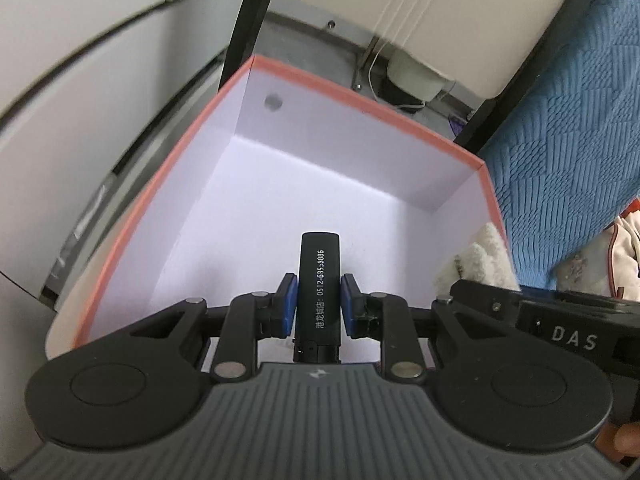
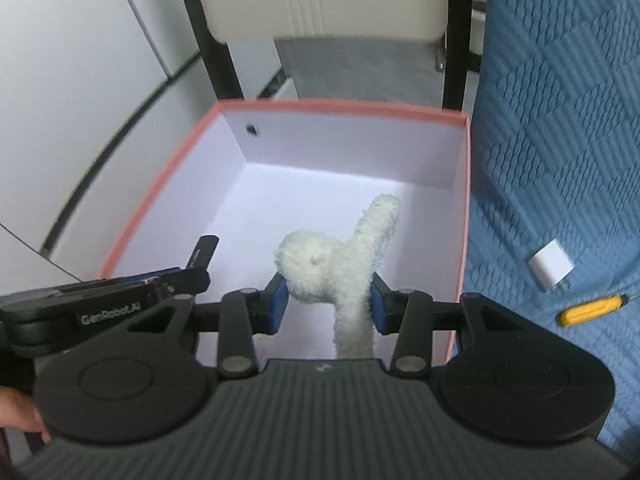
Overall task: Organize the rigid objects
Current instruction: 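Carry the USB stick and fluffy toy over the box and open both grippers, then withdraw both tools from the box back over the seat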
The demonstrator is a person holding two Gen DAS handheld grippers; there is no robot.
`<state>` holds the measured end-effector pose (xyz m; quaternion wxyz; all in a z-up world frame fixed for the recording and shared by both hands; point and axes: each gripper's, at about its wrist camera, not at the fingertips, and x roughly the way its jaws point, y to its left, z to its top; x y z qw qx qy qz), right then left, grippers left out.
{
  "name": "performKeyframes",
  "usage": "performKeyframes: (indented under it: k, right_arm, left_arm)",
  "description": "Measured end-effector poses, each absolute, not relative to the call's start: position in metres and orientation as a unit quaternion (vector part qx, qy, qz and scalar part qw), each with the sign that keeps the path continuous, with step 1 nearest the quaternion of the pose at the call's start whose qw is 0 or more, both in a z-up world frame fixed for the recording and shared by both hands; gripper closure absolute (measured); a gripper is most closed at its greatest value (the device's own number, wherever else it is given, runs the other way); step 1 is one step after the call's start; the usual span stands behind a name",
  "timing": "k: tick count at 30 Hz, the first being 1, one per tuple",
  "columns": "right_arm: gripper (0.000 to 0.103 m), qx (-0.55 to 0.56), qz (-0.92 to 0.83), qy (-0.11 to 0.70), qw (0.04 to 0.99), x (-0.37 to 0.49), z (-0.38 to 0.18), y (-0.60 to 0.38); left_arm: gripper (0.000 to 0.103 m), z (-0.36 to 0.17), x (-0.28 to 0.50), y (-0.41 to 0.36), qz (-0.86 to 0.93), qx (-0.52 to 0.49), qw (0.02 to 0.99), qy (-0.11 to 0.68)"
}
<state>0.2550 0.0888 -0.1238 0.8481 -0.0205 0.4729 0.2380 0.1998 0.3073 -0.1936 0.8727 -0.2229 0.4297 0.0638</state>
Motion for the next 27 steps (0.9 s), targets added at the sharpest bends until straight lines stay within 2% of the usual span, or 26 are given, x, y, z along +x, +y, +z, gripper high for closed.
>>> performKeyframes:
  k: [8,9,10,12,14,27]
  right_arm:
    - [0.056,-0.018,0.231,0.485,0.844,0.258,-0.127,0.088]
    - [0.057,-0.014,0.231,0.481,0.845,0.257,-0.124,0.087]
    - [0.057,-0.009,0.232,0.478,0.847,0.256,-0.120,0.085]
    - [0.054,-0.001,0.242,0.466,0.851,0.252,-0.111,0.082]
    - [0.050,-0.003,0.248,0.453,0.856,0.246,-0.099,0.080]
    - [0.050,0.018,0.246,0.374,0.894,0.194,-0.029,0.028]
  left_arm:
    - [0.075,-0.201,0.202,0.304,0.067,-0.229,0.860,0.450]
    - [0.070,-0.198,0.201,0.304,0.069,-0.228,0.862,0.448]
    - [0.061,-0.195,0.198,0.302,0.071,-0.227,0.863,0.445]
    - [0.056,-0.185,0.194,0.299,0.074,-0.225,0.870,0.432]
    - [0.056,-0.174,0.190,0.296,0.077,-0.223,0.876,0.421]
    - [0.056,-0.087,0.137,0.250,0.064,-0.191,0.921,0.334]
